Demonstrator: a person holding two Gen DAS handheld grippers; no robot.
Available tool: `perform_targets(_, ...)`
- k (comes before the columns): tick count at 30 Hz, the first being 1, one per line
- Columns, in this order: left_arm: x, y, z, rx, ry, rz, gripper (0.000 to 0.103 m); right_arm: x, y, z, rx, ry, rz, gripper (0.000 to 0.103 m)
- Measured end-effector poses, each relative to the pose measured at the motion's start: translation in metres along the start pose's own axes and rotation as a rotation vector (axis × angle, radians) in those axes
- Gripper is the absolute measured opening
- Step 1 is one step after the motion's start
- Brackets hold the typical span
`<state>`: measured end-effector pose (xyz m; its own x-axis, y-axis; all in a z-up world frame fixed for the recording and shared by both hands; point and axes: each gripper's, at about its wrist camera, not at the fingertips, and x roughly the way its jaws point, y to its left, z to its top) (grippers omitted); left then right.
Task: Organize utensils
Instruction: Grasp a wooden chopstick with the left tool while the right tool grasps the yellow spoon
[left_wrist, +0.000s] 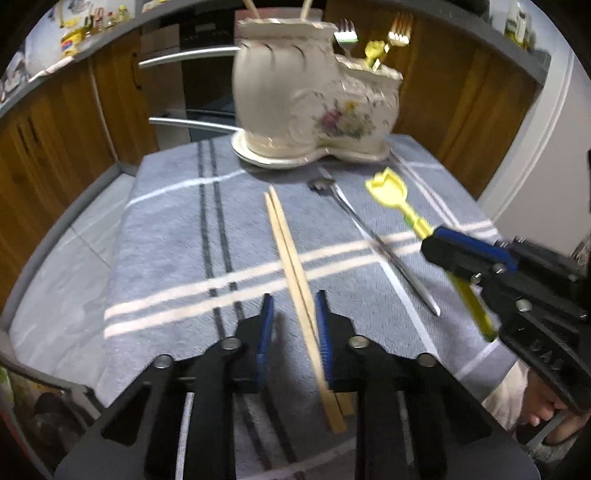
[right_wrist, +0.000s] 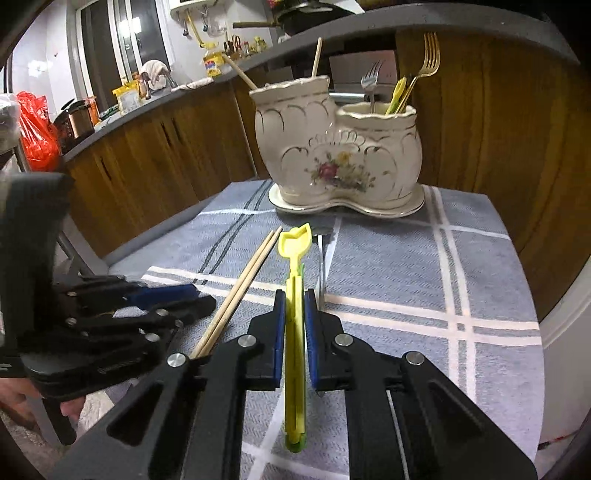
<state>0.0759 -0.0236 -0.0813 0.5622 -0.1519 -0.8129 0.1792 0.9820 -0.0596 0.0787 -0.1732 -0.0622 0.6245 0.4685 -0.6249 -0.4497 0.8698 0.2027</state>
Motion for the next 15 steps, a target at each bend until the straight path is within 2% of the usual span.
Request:
perform_targets(5,0.005,-0.004,-0.004,0.014,0.024,0.052,0.018,-0.009,-0.007,0.001,-0.003,-0.034,-0.01,0.01)
perform_targets(9,0.005,0.001,-0.003,0.01,0.033,0.063,0.018,-0.017,-0.016,0.002,0.014,-0.055,-0.006,0.01)
perform_targets(15,0.013,-0.004,0.007,0.057,0.068,0.103,0.018,-0.017,-0.02,0.0,0.021,-0.054,-0.008,0.01)
